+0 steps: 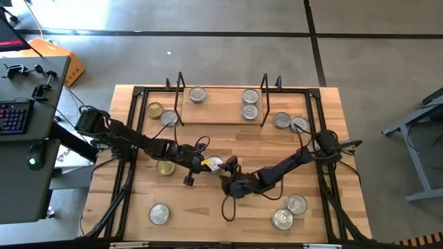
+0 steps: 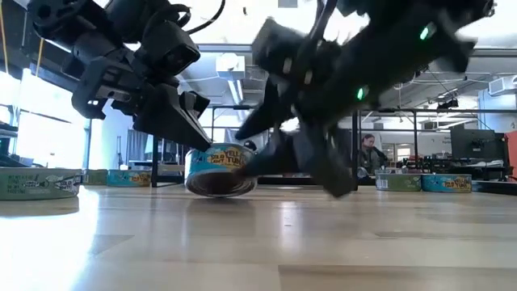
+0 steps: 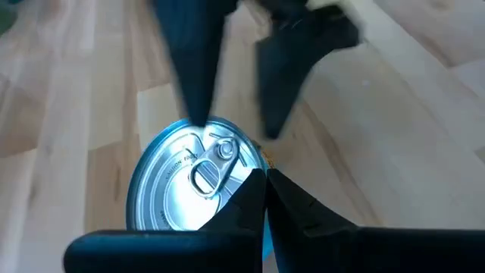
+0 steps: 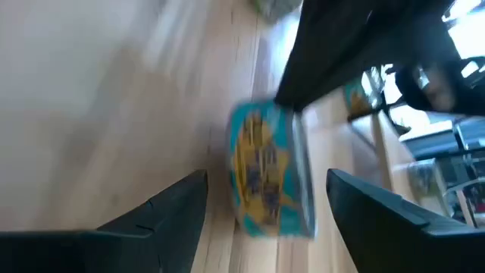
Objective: Stack canned seafood by type on shelf
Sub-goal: Put the yellow blue tuna can on the shelf
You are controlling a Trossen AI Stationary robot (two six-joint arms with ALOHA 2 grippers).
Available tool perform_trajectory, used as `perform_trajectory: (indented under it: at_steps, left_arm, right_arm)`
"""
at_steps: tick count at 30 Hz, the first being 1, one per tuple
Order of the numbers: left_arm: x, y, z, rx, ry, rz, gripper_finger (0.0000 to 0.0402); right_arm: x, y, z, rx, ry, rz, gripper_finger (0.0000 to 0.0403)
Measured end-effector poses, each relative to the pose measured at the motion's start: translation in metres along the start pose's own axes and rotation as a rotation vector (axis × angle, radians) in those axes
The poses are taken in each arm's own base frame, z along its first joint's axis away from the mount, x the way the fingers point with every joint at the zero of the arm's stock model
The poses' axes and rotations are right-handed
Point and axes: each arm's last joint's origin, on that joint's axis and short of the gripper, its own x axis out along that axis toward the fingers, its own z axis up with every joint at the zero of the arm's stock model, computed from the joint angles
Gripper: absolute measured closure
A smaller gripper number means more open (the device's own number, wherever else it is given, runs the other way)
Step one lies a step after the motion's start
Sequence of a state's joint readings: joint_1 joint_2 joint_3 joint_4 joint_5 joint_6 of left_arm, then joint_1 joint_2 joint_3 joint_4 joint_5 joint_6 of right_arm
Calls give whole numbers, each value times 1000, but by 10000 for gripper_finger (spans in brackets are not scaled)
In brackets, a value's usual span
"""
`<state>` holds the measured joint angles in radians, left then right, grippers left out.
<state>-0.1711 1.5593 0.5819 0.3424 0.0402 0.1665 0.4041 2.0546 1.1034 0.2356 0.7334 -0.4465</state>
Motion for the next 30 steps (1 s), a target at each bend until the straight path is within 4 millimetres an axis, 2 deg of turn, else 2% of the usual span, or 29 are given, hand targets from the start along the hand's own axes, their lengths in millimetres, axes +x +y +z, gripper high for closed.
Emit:
perform_trajectory:
  at_steps: [6, 9, 13, 16, 22, 26, 30]
  left_arm:
    - [0, -1, 1, -1, -13, -40, 401]
    - [0, -1, 2, -6, -22, -34, 401]
    - [-1, 2, 10, -7, -54, 17, 401]
    - [-5, 4, 16, 36, -61, 63, 389]
    - [-14, -11, 42, 255, -136, 54, 320]
    - [-6, -21, 41, 366, -65, 133, 261]
    - [3, -24, 36, 401, -2, 200, 207]
  right_arm:
    - [16, -3, -8, 47, 17, -15, 151]
    - [18, -4, -9, 122, 20, -14, 191]
    - [17, -3, -10, 175, 27, -11, 276]
    - [17, -2, -10, 295, 25, -12, 285]
    - [17, -4, -9, 513, 13, 22, 285]
    - [20, -8, -7, 559, 17, 22, 285]
    - [22, -12, -1, 553, 25, 41, 285]
